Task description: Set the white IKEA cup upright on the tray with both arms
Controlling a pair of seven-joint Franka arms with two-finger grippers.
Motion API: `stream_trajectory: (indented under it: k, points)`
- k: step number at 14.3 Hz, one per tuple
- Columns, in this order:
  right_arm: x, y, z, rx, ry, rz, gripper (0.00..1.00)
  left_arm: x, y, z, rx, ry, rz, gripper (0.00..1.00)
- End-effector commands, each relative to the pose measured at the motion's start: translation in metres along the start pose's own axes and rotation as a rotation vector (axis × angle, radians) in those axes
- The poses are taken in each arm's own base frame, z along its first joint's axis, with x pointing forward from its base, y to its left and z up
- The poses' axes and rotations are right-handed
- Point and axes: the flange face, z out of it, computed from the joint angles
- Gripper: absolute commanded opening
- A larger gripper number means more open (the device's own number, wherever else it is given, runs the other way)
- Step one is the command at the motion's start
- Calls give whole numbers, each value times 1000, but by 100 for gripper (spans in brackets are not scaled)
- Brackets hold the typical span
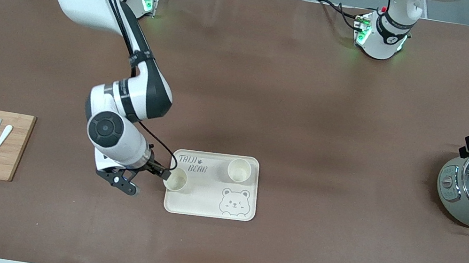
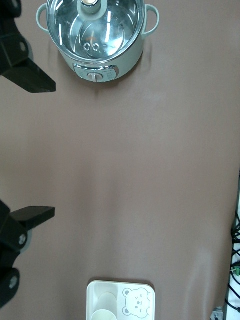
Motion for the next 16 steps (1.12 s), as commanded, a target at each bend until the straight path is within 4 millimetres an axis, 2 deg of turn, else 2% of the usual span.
stream_trajectory:
  k: [1, 4, 5, 8, 10, 14, 16]
  points:
    - [-9, 19, -53, -14, -25, -22, 100, -3, -5, -22, 20, 6, 1, 100]
    - [-28, 43, -132, -9, -69, -53, 100, -3, -10, -24, 24, 9, -9, 100]
    - [-30, 57, -156, 2, -87, -44, 100, -3, -11, -24, 25, 10, -11, 100]
    - [-41, 97, -215, 9, -118, -91, 100, -2, -11, -23, 25, 8, -13, 100]
    - [-44, 128, -246, 3, -129, -131, 100, -3, -10, -24, 24, 9, -11, 100]
    - [-38, 205, -294, 6, -140, -196, 100, -2, -15, -24, 26, 10, -20, 100]
    - [-28, 257, -307, 23, -130, -263, 100, -2, -16, -23, 26, 10, -21, 100]
